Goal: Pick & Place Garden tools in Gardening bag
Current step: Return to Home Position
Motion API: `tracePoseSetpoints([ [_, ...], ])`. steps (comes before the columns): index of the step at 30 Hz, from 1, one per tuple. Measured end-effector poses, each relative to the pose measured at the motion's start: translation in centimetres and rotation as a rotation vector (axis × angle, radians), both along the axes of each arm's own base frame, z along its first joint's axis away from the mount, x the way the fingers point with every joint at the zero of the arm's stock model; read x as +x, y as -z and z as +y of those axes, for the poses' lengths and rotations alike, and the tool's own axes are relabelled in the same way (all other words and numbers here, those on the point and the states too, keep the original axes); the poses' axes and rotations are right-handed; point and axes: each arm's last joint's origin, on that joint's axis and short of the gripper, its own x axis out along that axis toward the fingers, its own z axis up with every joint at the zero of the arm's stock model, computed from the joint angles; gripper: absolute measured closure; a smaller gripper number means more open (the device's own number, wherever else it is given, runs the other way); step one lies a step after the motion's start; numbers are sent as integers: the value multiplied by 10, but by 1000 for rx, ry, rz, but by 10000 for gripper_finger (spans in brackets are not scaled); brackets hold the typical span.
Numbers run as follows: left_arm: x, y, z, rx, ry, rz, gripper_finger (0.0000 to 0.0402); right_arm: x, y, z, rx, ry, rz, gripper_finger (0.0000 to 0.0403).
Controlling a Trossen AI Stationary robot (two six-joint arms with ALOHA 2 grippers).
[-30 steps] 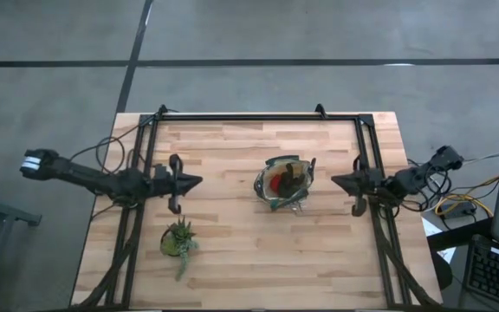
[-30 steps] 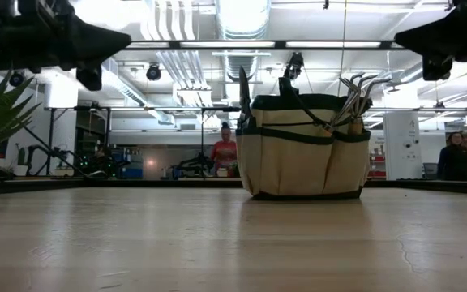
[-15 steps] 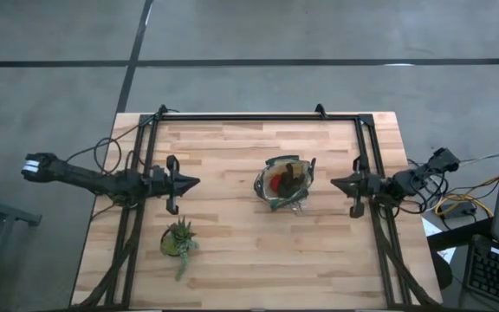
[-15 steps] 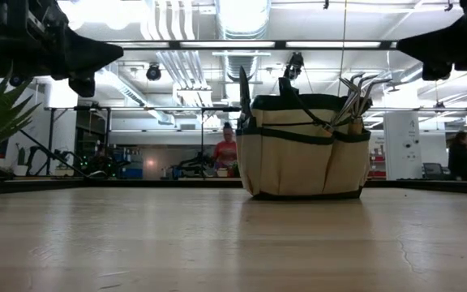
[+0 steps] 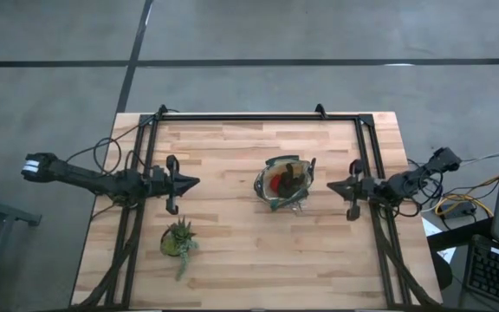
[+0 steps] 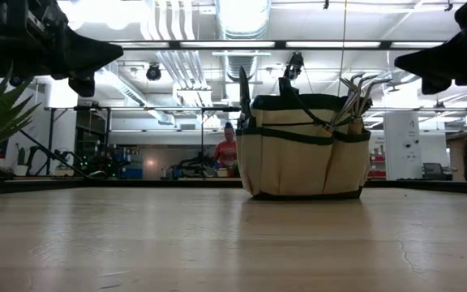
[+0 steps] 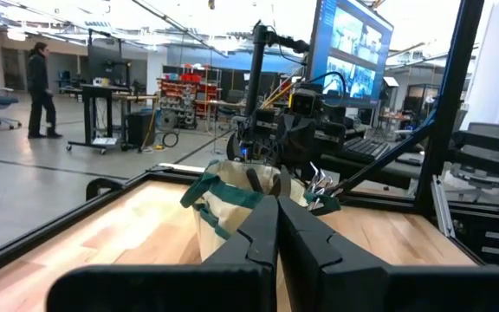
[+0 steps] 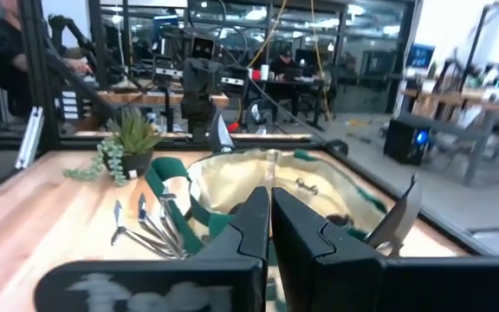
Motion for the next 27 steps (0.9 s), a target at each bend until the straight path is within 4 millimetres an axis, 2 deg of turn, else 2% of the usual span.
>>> tracePoseSetpoints([
  [7,0,0,0,0,0,0,390,1,2,1,106,-4,3,394],
  [27,0,1,0,0,0,2,390,1,2,1,108,-3,1,394],
])
